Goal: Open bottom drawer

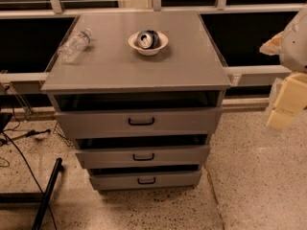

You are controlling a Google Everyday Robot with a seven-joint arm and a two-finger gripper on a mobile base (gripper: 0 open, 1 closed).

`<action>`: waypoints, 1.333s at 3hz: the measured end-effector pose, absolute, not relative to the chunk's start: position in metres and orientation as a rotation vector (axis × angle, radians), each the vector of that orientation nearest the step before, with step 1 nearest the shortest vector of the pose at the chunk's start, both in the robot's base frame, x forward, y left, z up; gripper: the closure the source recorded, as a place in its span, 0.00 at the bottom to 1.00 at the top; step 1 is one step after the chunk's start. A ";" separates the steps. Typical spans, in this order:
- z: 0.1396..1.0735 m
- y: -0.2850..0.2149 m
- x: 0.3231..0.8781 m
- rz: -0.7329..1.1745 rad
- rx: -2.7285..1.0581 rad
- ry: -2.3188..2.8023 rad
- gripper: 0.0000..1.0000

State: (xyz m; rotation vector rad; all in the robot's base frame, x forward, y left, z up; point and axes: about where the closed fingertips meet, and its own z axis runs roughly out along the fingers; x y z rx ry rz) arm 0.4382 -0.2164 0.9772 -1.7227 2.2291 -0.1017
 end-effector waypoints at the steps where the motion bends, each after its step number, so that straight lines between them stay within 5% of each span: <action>1: 0.977 -0.216 0.438 -0.102 -1.723 2.229 0.00; 4: 0.863 -0.190 0.406 0.206 -1.480 2.259 0.00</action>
Offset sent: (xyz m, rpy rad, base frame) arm -0.0098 0.0098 -0.0646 0.1406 0.0721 -0.0743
